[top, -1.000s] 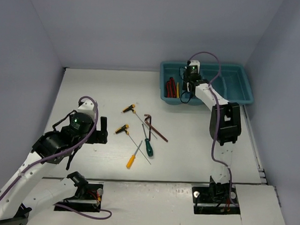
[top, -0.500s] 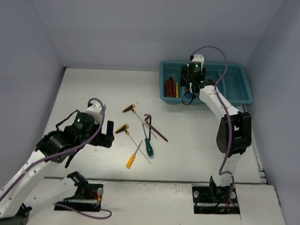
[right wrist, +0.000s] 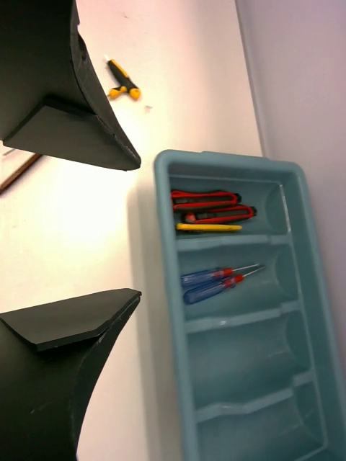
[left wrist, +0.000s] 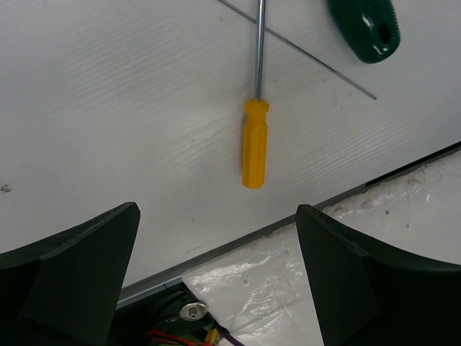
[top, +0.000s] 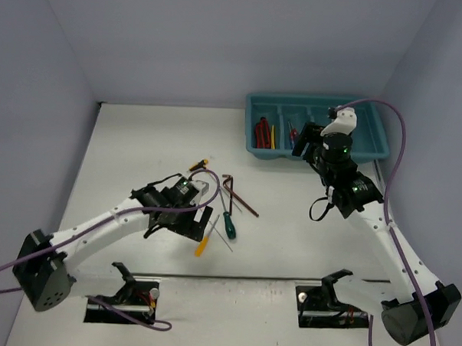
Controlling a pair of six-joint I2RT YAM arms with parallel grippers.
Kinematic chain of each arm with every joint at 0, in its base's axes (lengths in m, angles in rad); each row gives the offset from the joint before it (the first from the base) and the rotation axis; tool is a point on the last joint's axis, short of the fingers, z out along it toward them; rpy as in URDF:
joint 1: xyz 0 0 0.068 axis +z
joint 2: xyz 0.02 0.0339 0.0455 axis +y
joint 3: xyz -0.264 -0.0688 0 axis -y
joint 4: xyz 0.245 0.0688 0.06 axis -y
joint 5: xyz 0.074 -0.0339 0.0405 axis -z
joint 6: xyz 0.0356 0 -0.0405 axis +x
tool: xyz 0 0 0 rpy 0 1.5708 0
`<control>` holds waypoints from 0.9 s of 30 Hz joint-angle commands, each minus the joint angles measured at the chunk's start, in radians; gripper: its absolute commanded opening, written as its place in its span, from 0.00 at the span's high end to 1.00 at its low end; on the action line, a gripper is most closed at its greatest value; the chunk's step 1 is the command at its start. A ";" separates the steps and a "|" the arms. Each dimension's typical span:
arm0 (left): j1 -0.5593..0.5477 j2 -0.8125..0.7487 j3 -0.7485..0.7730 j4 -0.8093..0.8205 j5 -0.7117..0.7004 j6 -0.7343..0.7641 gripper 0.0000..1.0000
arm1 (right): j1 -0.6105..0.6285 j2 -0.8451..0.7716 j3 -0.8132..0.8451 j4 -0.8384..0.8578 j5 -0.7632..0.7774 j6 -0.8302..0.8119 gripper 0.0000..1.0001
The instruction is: Sort the tools into containers
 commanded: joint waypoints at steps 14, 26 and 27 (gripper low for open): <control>-0.148 0.308 -0.069 0.254 -0.078 -0.115 0.54 | 0.019 -0.184 -0.128 -0.065 0.040 0.143 0.36; -0.149 0.136 -0.097 0.213 -0.071 -0.131 1.00 | 0.019 -0.179 -0.124 -0.069 0.038 0.147 0.35; -0.149 0.088 -0.079 0.177 -0.071 -0.131 1.00 | 0.019 -0.184 -0.123 -0.070 0.035 0.147 0.35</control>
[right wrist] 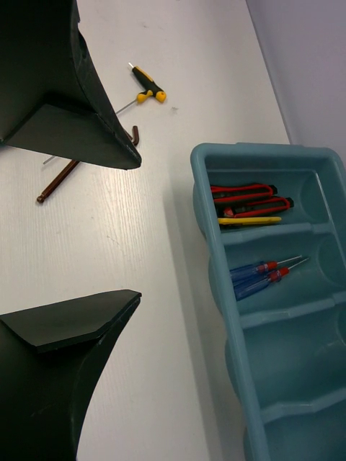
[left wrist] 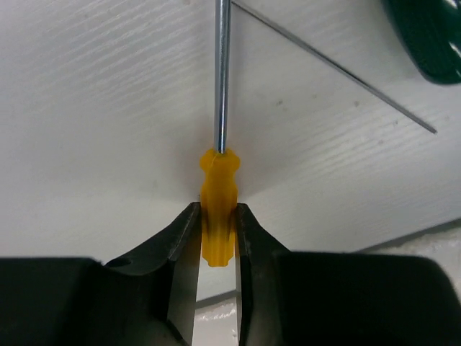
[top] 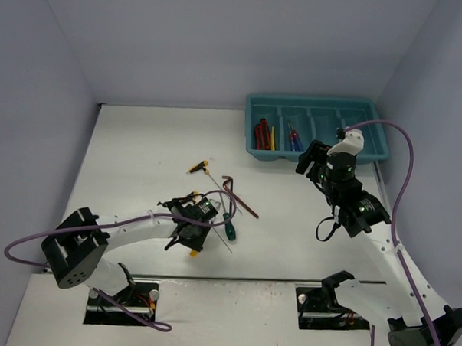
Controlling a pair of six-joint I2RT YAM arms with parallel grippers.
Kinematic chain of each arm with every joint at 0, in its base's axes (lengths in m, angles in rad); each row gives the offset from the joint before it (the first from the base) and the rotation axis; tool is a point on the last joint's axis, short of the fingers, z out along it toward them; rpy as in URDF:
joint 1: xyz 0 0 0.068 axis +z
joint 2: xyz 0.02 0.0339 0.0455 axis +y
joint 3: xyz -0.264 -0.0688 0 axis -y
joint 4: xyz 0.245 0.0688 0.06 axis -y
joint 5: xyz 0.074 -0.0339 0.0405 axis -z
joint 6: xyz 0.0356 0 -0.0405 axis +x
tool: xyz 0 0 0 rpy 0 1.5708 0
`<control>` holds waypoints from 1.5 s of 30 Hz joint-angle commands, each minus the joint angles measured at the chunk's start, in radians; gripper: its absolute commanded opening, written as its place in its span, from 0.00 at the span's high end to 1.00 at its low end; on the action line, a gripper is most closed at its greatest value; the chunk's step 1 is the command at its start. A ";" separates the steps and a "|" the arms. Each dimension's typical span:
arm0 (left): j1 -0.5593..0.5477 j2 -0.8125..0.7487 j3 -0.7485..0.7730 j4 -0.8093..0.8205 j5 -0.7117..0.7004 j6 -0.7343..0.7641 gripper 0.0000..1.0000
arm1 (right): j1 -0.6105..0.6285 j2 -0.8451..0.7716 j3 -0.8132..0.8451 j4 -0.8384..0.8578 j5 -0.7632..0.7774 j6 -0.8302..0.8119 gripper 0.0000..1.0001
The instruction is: Sort the tools into containers
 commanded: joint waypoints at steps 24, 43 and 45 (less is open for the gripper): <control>0.178 -0.109 0.489 0.505 0.296 -0.062 1.00 | 0.178 0.196 0.223 0.222 -0.322 0.102 0.37; 0.177 -0.078 0.517 0.649 0.271 -0.142 1.00 | 0.211 0.290 0.253 0.262 -0.325 0.061 0.54; 0.177 -0.070 0.522 0.649 0.273 -0.142 1.00 | 0.211 0.290 0.246 0.262 -0.341 0.068 0.57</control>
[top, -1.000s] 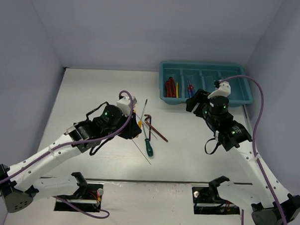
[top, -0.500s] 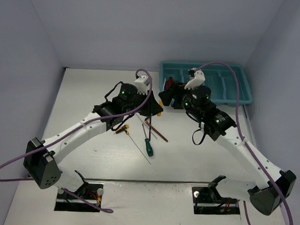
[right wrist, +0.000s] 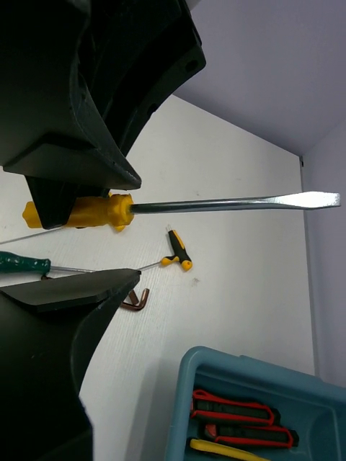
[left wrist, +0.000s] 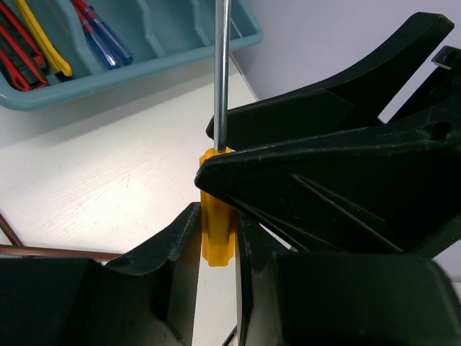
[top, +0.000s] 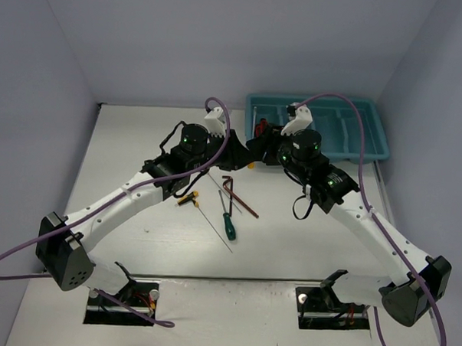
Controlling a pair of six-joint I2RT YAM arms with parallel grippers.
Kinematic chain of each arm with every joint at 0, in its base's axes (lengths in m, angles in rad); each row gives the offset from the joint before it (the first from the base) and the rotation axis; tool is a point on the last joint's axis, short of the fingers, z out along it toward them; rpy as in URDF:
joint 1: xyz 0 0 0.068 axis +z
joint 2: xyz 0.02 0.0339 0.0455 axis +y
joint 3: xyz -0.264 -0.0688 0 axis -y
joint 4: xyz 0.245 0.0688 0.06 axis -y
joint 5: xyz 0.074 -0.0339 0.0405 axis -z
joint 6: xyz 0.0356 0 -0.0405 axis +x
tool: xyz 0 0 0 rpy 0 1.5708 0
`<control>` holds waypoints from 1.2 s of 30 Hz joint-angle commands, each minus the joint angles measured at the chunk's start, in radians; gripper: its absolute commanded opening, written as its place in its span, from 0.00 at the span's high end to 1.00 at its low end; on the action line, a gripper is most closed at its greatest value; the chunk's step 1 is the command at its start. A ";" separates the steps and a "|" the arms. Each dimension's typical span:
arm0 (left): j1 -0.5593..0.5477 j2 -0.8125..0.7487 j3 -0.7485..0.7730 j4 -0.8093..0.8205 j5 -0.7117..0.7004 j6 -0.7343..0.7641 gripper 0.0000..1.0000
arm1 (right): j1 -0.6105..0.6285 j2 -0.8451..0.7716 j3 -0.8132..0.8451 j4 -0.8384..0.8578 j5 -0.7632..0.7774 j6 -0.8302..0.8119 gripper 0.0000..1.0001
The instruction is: Sort the tools into containers
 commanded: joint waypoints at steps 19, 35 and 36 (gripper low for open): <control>-0.011 -0.031 0.012 0.088 -0.053 0.027 0.44 | -0.014 -0.007 0.027 0.070 0.004 -0.081 1.00; -0.004 -0.408 -0.296 -0.465 -0.499 0.228 0.19 | -0.381 0.468 0.388 -0.116 0.193 -0.315 1.00; -0.004 -0.450 -0.333 -0.488 -0.516 0.224 0.19 | -0.394 0.505 0.422 -0.118 0.204 -0.328 1.00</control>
